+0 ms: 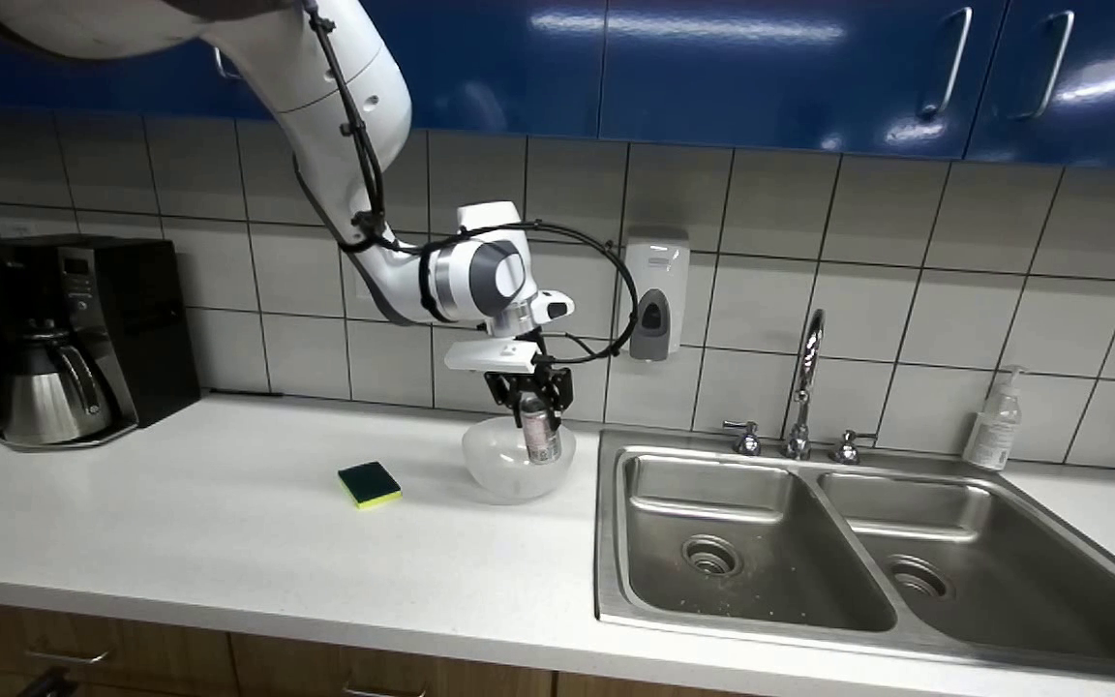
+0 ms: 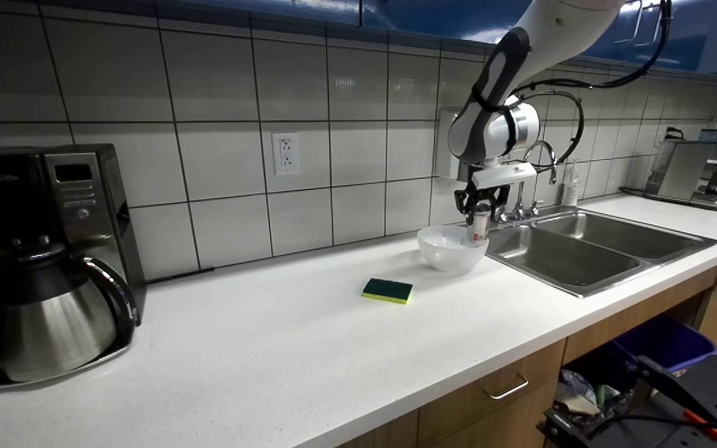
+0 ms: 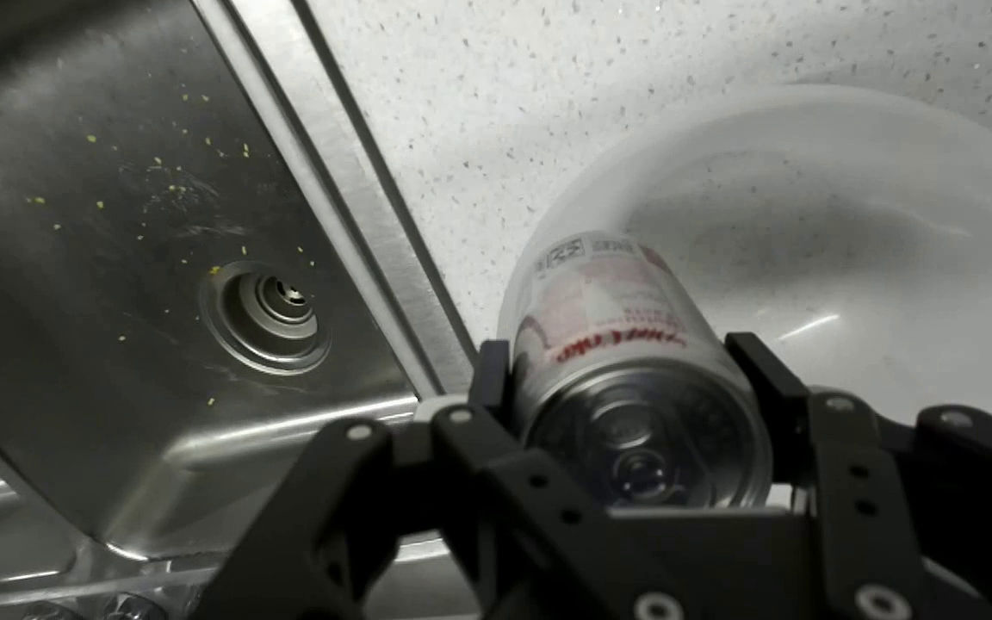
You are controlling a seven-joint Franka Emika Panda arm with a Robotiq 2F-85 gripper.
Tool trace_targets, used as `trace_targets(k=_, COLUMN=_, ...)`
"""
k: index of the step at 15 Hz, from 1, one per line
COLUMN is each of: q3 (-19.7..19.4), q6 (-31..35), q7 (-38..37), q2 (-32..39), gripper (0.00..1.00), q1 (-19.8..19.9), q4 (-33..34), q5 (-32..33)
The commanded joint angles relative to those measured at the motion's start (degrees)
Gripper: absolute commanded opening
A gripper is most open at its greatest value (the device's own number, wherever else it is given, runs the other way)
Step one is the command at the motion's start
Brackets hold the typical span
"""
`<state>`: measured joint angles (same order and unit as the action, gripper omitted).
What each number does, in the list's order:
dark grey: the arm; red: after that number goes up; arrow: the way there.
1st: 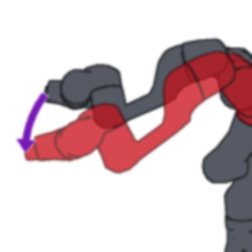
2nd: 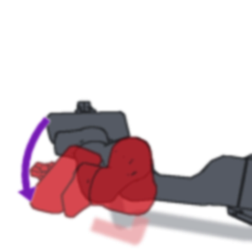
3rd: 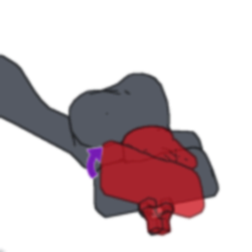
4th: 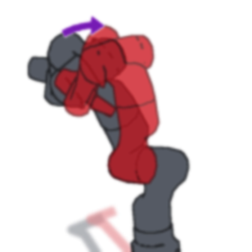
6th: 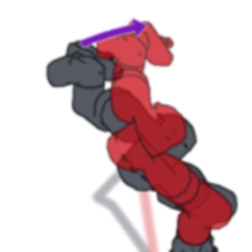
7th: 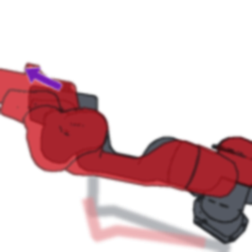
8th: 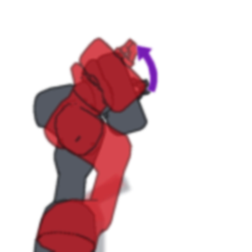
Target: Put the grey can inside the clear bowl
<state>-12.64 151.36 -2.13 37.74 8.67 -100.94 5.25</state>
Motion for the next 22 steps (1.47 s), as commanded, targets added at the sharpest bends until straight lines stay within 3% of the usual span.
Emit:
trace_targets(k=1, q3=0.26, q6=-3.16, q7=-1.43, q2=2.98, gripper=0.39, q1=-0.18, q4=5.66, q5=-0.13)
trace_targets(k=12, q3=2.04, q6=-6.30, q7=-3.19, q2=11.46, gripper=0.39, q1=-0.76, q4=14.61, q5=-1.48)
trace_targets(k=22, q3=3.09, q6=-16.20, q7=-3.19, q2=15.51, gripper=0.39, q1=1.11, q4=22.69, q5=-5.38)
